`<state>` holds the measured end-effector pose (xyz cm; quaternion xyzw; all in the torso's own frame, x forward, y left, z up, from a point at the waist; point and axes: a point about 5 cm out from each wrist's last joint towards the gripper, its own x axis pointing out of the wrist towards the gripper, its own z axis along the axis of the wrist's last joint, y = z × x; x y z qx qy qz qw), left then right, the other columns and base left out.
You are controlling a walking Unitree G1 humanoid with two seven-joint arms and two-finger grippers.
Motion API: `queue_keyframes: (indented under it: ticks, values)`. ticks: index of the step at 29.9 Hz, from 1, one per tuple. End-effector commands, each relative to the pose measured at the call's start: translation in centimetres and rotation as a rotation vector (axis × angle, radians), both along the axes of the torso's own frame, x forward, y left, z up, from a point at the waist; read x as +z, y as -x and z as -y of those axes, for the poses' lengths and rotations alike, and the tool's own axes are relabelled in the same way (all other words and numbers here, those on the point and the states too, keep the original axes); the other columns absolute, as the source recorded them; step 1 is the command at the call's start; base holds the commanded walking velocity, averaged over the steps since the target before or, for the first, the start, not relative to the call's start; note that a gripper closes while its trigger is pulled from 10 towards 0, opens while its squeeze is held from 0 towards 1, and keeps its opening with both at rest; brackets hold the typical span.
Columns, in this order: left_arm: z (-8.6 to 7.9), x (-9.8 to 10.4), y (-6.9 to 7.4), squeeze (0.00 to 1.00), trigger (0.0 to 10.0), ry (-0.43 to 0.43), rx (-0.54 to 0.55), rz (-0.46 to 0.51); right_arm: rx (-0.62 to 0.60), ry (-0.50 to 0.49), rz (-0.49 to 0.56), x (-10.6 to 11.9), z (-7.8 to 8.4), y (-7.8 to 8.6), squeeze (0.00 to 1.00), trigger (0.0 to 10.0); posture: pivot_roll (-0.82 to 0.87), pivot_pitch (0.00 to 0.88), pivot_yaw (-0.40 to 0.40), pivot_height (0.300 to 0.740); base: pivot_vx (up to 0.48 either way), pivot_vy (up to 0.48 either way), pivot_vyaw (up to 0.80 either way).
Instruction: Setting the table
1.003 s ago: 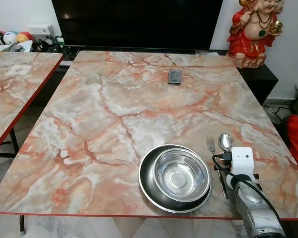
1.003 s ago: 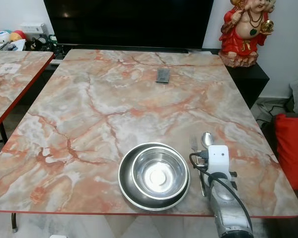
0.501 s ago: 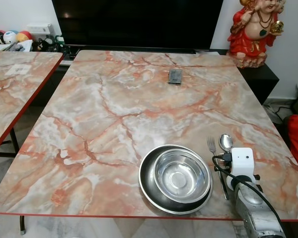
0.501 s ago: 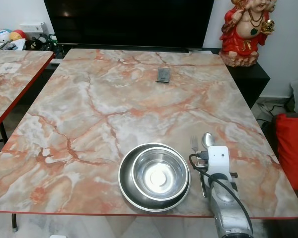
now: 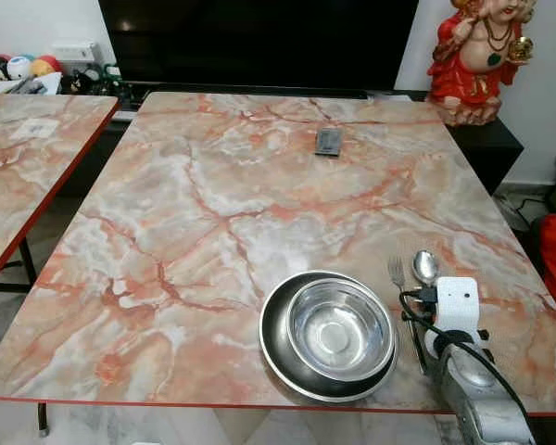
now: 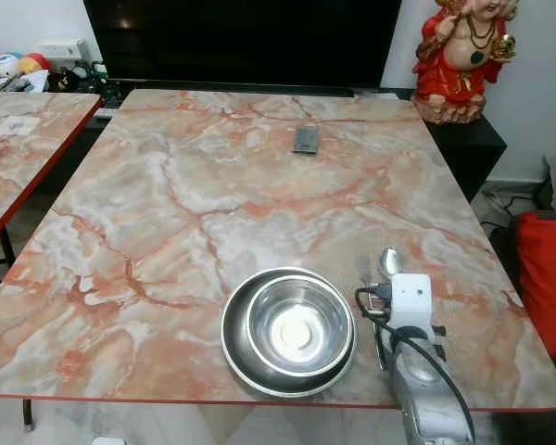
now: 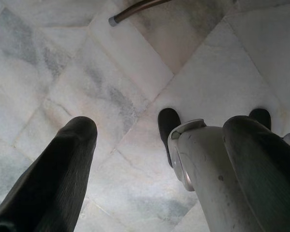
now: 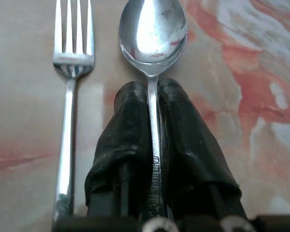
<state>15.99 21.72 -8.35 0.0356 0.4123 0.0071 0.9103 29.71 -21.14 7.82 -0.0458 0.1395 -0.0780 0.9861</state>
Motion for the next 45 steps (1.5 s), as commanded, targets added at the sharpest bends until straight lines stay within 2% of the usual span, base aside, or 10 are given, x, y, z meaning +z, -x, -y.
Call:
queue_keyframes:
  ticks: [1, 25, 26, 27, 28, 31, 35, 36, 45]
  values:
    - [-0.08, -0.32, 0.73, 0.00, 10.0, 0.001, 0.007, -0.026, -0.024, 0.004, 0.006, 0.34, 0.62, 0.31, 0.00, 10.0, -0.02, 0.122, -0.024, 0.740, 0.000, 0.000, 0.00]
    - [0.06, -0.31, 0.66, 0.00, 10.0, 0.002, 0.003, -0.022, -0.016, -0.020, -0.031, 0.08, -0.18, 0.89, 0.00, 10.0, -0.01, 0.122, -0.023, 0.740, 0.000, 0.000, 0.00]
    - [0.07, -0.30, 0.64, 0.00, 10.0, 0.002, 0.003, -0.022, -0.017, -0.019, -0.032, 0.07, -0.17, 0.89, 0.43, 10.0, -0.01, 0.122, -0.024, 0.740, 0.000, 0.000, 0.00]
    - [0.08, -0.30, 0.63, 0.00, 10.0, 0.002, 0.003, -0.021, -0.017, -0.019, -0.033, 0.07, -0.16, 0.89, 0.43, 10.0, -0.01, 0.122, -0.024, 0.740, 0.000, 0.000, 0.00]
    - [0.08, -0.30, 0.61, 0.00, 10.0, 0.002, 0.003, -0.021, -0.019, -0.016, -0.034, 0.07, -0.14, 0.90, 0.57, 10.0, -0.01, 0.122, -0.024, 0.740, 0.000, 0.000, 0.00]
    - [0.08, -0.28, 0.57, 0.00, 10.0, 0.001, 0.003, -0.021, -0.025, -0.008, -0.040, 0.02, -0.01, 0.97, 0.51, 10.0, -0.01, 0.121, -0.024, 0.740, 0.000, 0.000, 0.00]
    - [0.10, -0.28, 0.56, 0.00, 10.0, 0.002, 0.003, -0.021, -0.030, -0.005, -0.044, 0.00, 0.05, 1.01, 0.48, 10.0, -0.01, 0.121, -0.024, 0.740, 0.000, 0.000, 0.00]
    - [0.09, -0.28, 0.57, 0.00, 10.0, 0.003, 0.002, -0.021, -0.032, -0.004, -0.045, 0.01, 0.07, 1.01, 0.00, 10.0, -0.01, 0.121, -0.024, 0.740, 0.000, 0.000, 0.00]
    - [0.05, -0.31, 0.65, 0.00, 10.0, 0.001, 0.002, -0.022, -0.057, 0.007, -0.031, 0.31, 0.57, 0.96, 0.00, 10.0, -0.01, 0.121, -0.022, 0.740, 0.000, 0.000, 0.00]
